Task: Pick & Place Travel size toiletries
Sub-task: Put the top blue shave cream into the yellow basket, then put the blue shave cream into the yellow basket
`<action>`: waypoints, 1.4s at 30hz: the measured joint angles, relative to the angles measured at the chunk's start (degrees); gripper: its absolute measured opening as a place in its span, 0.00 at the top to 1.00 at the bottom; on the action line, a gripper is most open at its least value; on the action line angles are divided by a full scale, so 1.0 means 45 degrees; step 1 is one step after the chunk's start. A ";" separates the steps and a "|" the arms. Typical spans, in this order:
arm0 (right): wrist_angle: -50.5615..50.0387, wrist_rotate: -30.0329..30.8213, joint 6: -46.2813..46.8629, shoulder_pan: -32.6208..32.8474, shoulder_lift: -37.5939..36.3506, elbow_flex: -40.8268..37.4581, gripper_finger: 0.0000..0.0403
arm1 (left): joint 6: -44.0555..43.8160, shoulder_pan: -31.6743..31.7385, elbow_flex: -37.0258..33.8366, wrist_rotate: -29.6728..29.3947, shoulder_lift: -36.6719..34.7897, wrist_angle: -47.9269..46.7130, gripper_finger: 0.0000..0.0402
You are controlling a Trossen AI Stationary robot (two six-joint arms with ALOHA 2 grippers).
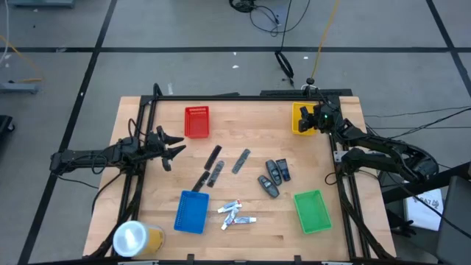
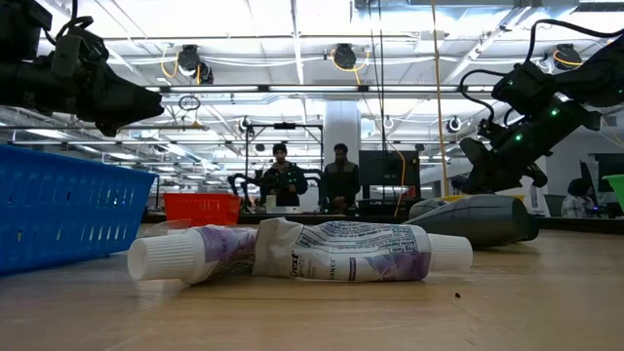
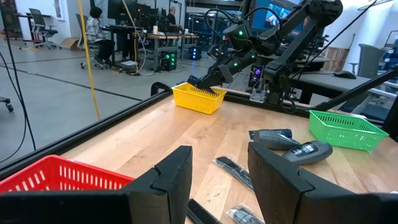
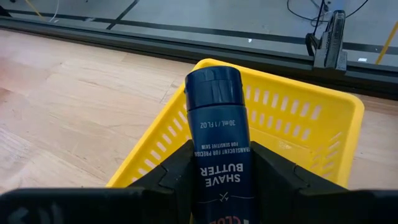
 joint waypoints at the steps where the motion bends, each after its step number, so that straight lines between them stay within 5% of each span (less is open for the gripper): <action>1: 0.0000 -0.0010 0.0000 0.0000 0.0000 0.0000 0.69 | 0.0005 0.0004 0.0005 0.0000 0.0000 0.0000 0.62; 30: 0.0003 -0.0033 -0.0016 0.0000 0.0000 -0.0005 0.69 | 0.0001 0.0003 0.0000 -0.0003 0.0001 0.0000 0.62; 42: 0.0305 0.0001 -0.0102 0.0000 -0.0010 -0.0010 0.53 | 0.0003 0.0003 0.0003 -0.0003 0.0003 -0.0002 0.62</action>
